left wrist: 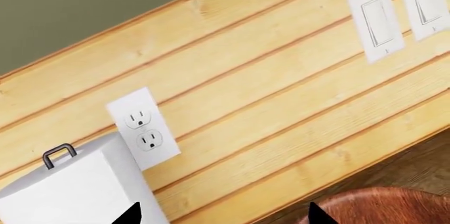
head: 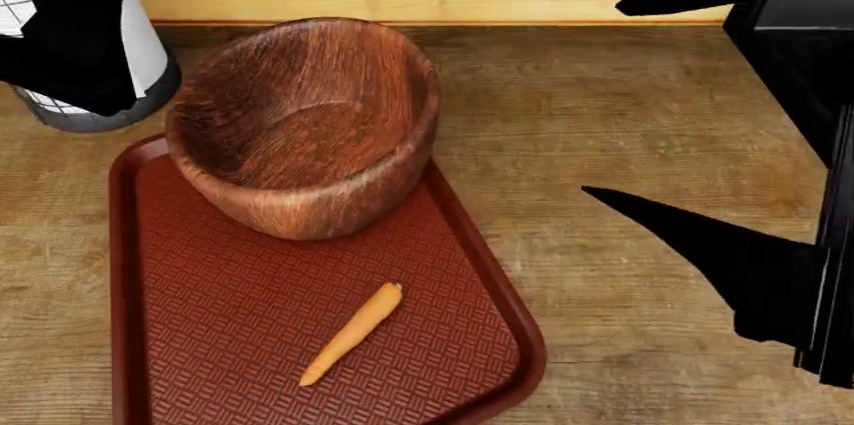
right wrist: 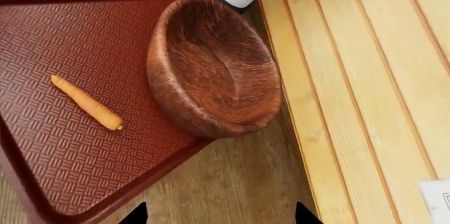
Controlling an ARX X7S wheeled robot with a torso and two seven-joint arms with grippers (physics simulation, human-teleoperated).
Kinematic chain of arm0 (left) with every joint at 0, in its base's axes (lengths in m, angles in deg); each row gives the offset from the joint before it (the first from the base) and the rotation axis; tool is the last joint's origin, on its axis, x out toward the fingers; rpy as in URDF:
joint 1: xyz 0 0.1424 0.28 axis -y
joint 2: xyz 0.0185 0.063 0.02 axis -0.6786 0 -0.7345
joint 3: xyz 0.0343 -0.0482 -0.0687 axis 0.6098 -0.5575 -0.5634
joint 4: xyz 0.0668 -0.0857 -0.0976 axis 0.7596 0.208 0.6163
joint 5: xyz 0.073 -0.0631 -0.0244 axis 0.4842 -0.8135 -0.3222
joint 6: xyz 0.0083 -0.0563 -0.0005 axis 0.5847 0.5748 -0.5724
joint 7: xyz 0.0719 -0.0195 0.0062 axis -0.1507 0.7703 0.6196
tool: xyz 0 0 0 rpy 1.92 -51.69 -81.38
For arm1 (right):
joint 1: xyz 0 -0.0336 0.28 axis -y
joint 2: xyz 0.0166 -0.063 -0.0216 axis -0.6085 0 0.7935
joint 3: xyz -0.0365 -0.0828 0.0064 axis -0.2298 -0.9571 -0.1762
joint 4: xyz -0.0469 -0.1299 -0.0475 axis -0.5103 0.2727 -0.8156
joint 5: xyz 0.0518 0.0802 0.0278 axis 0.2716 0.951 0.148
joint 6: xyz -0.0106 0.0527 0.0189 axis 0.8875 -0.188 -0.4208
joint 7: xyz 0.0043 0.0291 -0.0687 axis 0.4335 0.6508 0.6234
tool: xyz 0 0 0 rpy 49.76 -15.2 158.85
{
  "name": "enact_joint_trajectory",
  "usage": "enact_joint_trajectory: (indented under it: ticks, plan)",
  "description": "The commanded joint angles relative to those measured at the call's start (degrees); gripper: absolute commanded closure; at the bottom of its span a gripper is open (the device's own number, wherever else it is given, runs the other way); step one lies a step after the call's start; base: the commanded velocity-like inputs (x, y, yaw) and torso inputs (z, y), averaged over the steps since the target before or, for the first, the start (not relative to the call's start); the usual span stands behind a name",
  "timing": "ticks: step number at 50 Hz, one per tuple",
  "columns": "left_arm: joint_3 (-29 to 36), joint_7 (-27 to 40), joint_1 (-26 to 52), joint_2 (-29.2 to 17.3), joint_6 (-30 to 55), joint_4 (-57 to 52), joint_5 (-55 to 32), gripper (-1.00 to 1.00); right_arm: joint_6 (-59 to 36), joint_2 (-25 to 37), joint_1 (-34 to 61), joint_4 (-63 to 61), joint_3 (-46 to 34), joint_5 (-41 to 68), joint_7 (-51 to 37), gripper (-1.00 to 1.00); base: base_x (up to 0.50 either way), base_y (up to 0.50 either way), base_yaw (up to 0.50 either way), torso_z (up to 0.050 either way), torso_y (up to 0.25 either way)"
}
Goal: Place the two vegetables and bowl onto the tray for setting up a vegetable dip station.
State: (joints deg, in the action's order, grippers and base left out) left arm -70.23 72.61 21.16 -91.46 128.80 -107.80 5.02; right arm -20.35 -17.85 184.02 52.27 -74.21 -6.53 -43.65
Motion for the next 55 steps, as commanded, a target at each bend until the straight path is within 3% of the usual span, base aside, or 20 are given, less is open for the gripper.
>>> enact_joint_trajectory:
  ticks: [1,9,23,35,55]
  plan:
    - [1.80,-0.72,0.35,1.42,-0.57,0.47,1.67,-1.00,-5.70,8.94,1.06,-2.72,3.80,4.47,-1.79,-1.00,0.00,0.00,0.00,0.000,0.000]
    - [2.69,-0.96,0.02,2.03,-0.98,0.80,2.69,-1.00,-11.02,12.39,1.82,-3.03,4.87,4.76,2.01,-1.00,0.00,0.00,0.00,0.000,0.000]
    - [4.91,-0.58,0.64,3.88,-0.82,1.64,4.07,-1.00,-13.64,21.22,3.44,-8.96,12.28,38.23,-10.42,-1.00,0.00,0.00,0.00,0.000,0.000]
    - [4.66,0.33,0.86,3.96,-0.65,1.63,3.12,-1.00,-13.60,20.91,3.37,-9.95,15.29,66.40,-31.35,-1.00,0.00,0.00,0.00,0.000,0.000]
    - [5.76,0.16,0.38,4.64,-1.36,1.70,4.04,-1.00,-8.51,21.12,-0.42,-15.15,18.75,77.75,-36.70,-1.00,0.00,0.00,0.00,0.000,0.000]
